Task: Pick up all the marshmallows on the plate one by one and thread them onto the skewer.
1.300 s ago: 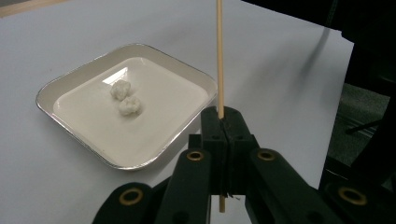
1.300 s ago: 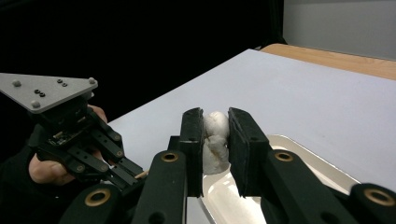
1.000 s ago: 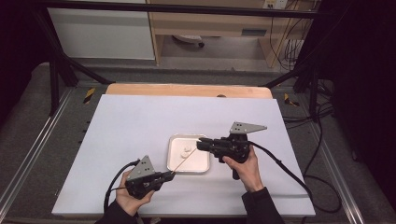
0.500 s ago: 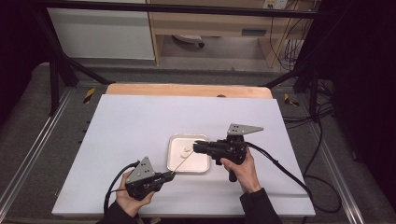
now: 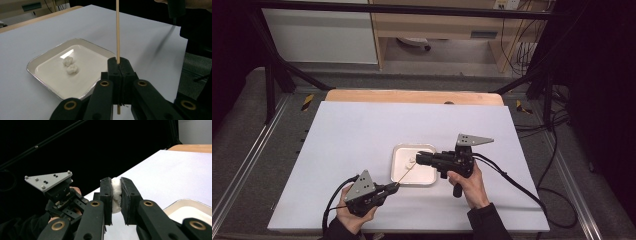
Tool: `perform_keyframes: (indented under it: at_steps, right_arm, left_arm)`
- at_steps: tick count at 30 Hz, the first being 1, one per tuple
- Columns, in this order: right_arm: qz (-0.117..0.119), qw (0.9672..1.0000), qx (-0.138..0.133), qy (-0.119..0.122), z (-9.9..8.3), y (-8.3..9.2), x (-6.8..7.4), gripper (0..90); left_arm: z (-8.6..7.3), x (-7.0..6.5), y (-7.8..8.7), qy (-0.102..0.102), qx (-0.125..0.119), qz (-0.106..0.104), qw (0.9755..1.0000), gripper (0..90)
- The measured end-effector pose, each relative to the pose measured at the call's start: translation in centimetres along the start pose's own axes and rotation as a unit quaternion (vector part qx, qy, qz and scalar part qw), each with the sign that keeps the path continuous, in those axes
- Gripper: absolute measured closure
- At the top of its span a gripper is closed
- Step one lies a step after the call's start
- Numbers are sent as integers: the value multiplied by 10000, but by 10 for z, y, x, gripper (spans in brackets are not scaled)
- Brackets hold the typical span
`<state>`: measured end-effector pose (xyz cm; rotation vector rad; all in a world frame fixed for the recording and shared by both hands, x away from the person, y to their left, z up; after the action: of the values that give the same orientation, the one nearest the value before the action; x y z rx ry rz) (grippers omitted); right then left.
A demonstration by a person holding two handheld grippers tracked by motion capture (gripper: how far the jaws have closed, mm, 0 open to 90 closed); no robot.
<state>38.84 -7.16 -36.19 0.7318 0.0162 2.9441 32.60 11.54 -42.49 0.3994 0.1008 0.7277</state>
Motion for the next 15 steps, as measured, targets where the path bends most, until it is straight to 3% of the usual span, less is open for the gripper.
perform_keyframes:
  at_steps: [15]
  right_arm:
    - [123,9999,-61,-31,-8,-8,1,815]
  left_arm:
    - [2,-1,-3,145,-47,8,9999,890]
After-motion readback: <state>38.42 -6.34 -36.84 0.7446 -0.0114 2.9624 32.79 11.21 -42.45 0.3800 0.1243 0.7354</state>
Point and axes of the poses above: each handheld gripper's, and its own axes: y roughly backward along the jaws, z roughly out of its top, x roughly to its left, the point moved 6 cm from there along -y, roughly forward along the jaws, and after that the axes turned 10 degrees about z, right-handed, at the moved point
